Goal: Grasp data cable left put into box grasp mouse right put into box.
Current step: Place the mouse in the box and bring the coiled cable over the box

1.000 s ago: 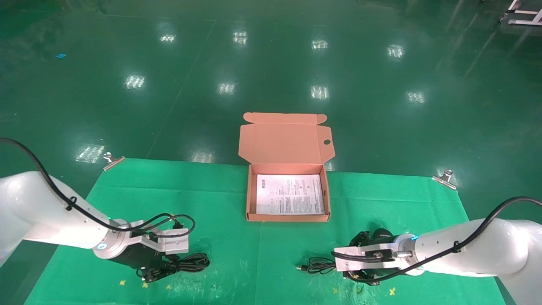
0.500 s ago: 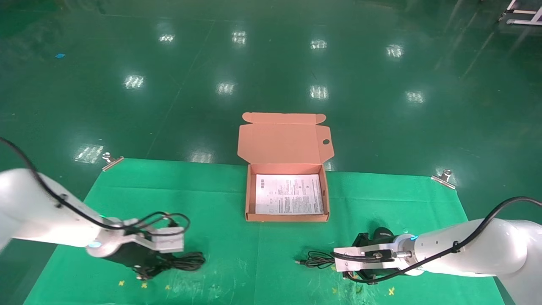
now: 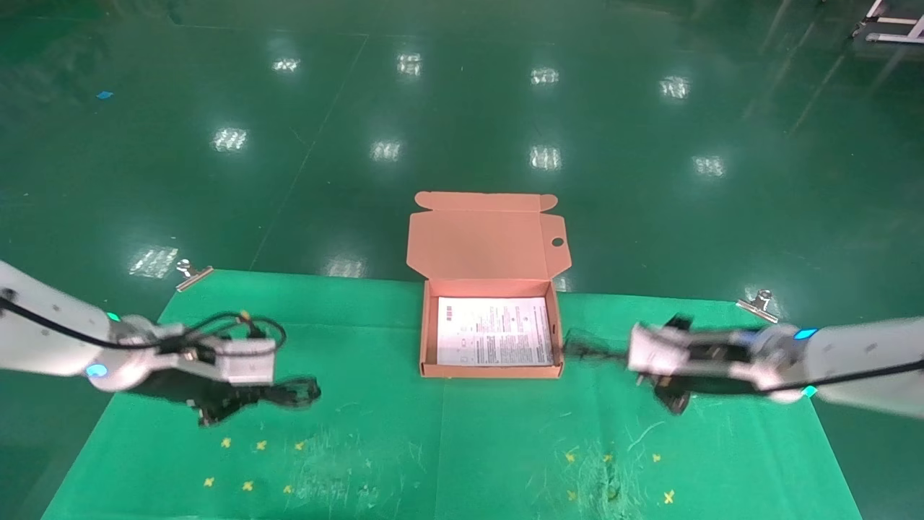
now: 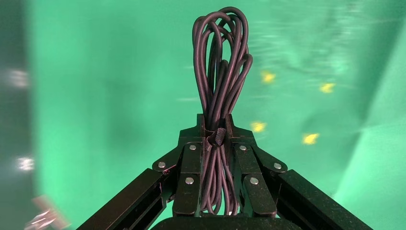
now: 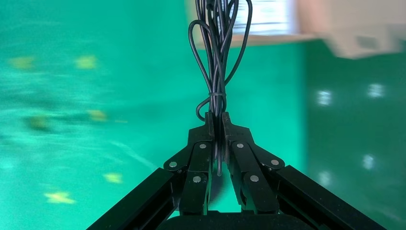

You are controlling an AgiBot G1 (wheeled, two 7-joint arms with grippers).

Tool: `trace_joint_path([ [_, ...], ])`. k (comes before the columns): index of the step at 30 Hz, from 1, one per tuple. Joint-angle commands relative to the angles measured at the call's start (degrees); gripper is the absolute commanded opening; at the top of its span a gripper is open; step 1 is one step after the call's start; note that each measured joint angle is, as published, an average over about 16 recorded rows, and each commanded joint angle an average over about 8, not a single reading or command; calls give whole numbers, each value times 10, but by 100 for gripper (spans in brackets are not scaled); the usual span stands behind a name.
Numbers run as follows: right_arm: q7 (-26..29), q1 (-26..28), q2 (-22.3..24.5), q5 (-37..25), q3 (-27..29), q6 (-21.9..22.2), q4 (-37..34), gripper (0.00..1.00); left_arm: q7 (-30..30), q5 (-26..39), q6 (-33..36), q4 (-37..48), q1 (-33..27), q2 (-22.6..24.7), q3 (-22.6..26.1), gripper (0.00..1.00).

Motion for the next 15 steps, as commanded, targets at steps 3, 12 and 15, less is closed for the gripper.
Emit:
trace_joint_path([
  [3, 29, 31, 15, -1, 19, 10, 18, 0, -35, 15, -12, -76, -13, -28, -6, 0],
  [12, 43, 120, -52, 9, 45, 64, 0, 0, -115, 83, -101, -139, -36, -6, -22, 0],
  [15, 36, 145, -90, 17, 49, 89, -22, 0, -127, 104, -135, -131, -43, 17, -26, 0],
])
